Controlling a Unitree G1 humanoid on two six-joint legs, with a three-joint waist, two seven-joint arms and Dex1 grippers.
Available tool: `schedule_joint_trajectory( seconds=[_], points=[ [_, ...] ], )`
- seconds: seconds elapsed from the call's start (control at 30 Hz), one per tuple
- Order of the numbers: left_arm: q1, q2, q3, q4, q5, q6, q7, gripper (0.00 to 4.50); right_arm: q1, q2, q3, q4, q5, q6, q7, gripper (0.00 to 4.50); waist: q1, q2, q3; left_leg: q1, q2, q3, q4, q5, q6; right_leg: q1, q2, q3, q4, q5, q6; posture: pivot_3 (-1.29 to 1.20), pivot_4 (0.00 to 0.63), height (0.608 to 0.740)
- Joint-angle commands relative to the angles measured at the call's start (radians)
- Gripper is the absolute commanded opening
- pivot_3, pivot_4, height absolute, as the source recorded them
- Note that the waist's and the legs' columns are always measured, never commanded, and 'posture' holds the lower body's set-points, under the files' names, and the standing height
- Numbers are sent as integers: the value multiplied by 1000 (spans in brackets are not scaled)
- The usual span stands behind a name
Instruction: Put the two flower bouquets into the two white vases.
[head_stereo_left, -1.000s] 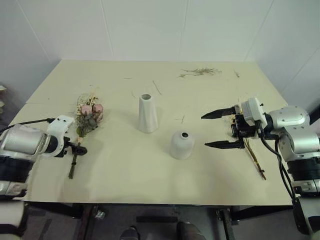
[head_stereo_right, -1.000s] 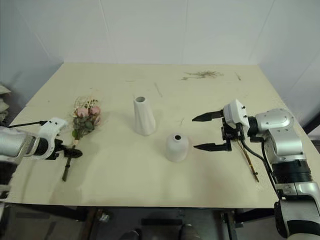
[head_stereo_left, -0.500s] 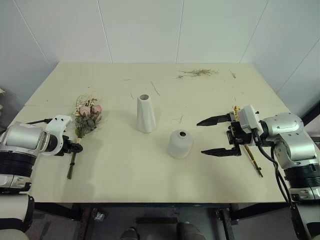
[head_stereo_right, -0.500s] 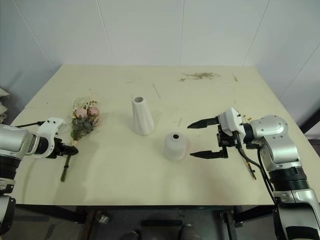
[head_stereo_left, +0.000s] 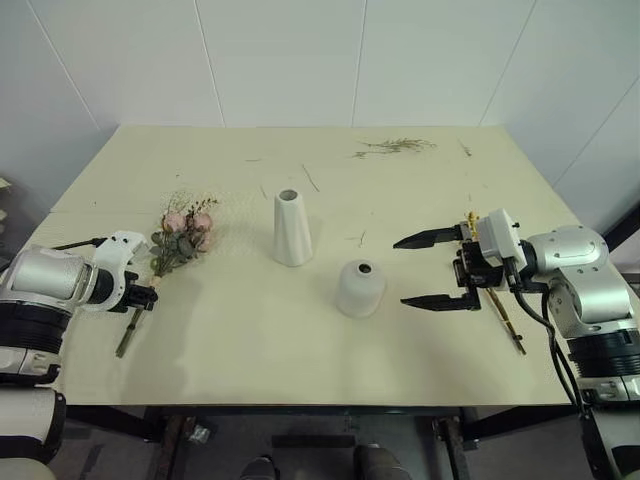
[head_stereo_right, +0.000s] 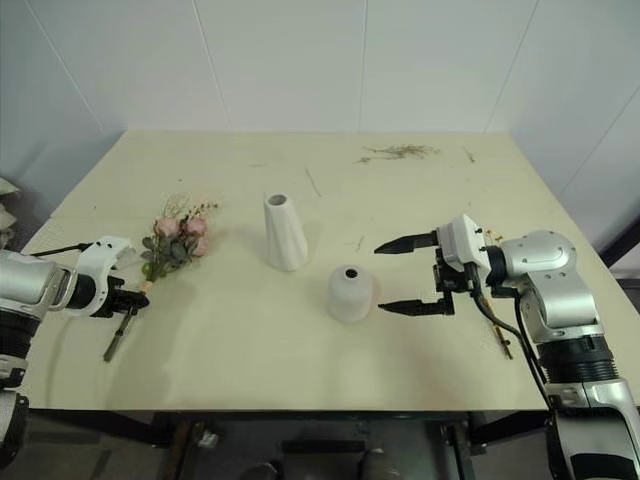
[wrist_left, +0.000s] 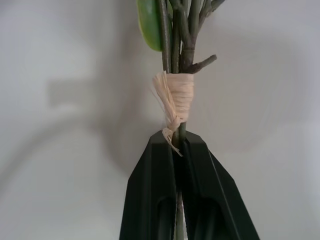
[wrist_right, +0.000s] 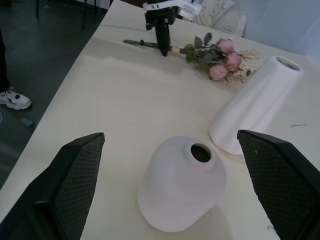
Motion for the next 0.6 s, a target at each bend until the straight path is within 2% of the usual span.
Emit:
schedule_joint_trajectory(
  seconds=[0.03,0.1,0.13,0.2,0.4,0.6],
  points=[
    [-73,-118,339,73,-154,-329,95,23,2,-23,-42,-54,18,11,-7,4500,15,-1,0,0,0,0,1,0,0,0,0,0,-1,0,0,0,150,740],
    [-87,-160,458,72,-211,-524,79,23,8,-29,-49,-65,18,21,-16,4500,19,-6,1,-3,0,0,3,1,-1,-1,0,0,-2,2,0,0,150,740],
    [-91,-171,480,57,-226,-581,66,23,10,-32,-53,-68,18,24,-20,4500,18,-7,0,-4,0,0,4,1,-1,-2,0,0,-2,3,1,0,150,740],
    [-110,-187,514,45,-274,-584,55,23,11,-36,-59,-68,17,29,-28,4500,17,-7,0,-6,0,1,5,0,-2,-3,0,0,-4,5,2,0,150,740],
    [-155,-288,519,-38,-388,-689,-66,23,18,-32,-71,-95,14,51,-77,4500,22,-7,0,-6,0,3,6,-2,-1,-2,0,1,-5,5,3,0,150,740],
    [-290,-397,472,109,-393,-815,-155,23,37,-31,-74,-131,19,73,-113,4500,21,-7,0,-12,-1,2,14,-3,0,-2,0,2,-7,8,7,0,150,740]
  ],
)
